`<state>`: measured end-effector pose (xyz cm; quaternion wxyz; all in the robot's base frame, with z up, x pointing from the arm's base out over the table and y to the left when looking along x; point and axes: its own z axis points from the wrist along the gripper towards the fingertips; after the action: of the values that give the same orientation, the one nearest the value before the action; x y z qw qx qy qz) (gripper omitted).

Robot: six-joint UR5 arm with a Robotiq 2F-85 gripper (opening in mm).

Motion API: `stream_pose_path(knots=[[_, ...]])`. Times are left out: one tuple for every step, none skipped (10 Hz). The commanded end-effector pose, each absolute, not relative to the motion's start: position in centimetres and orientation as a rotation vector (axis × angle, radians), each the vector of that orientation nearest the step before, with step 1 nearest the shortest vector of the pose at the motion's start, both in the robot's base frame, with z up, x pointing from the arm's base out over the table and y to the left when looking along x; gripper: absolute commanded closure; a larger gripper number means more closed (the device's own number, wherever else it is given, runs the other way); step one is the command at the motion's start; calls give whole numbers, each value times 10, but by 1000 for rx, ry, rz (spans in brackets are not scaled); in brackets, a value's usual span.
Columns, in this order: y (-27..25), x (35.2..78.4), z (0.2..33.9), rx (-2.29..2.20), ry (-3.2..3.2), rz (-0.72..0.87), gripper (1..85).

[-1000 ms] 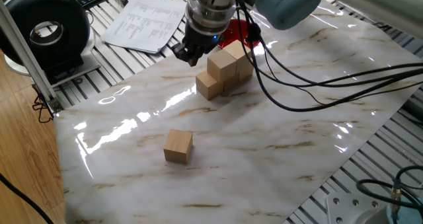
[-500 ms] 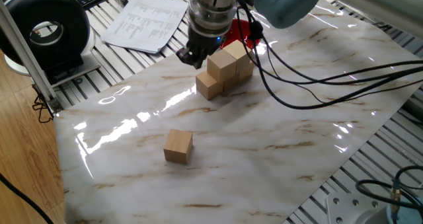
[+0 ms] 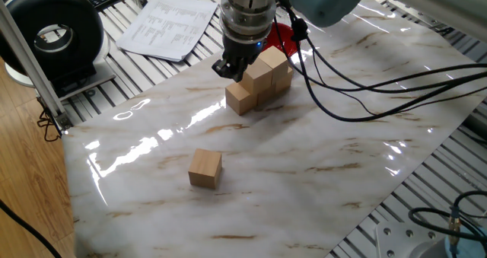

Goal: Stack the blocks into a pyramid shape

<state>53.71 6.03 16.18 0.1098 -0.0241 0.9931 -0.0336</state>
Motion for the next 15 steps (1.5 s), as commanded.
stream_pose_path(knots=[[78, 536, 162, 27, 2924, 20, 847], [83, 535, 162, 30, 2928, 45, 847], [81, 537, 163, 9, 2919, 34, 847], [85, 540, 163, 2, 2907, 55, 847], [106, 547, 167, 12, 2876, 177, 847], [123, 551, 171, 18, 2853, 273, 847], [123, 551, 171, 12, 2853, 272, 847], [124, 548, 170, 26, 2865, 280, 847], [124, 545, 169, 33, 2876, 278, 847], [131, 542, 170, 33, 2882, 323, 847], [139, 539, 171, 21, 2888, 369, 847], [139, 529, 172, -10, 2928, 349, 847], [144, 525, 176, 1, 2943, 357, 847], [155, 522, 179, 22, 2945, 362, 847], [163, 522, 178, 53, 2948, 326, 847]])
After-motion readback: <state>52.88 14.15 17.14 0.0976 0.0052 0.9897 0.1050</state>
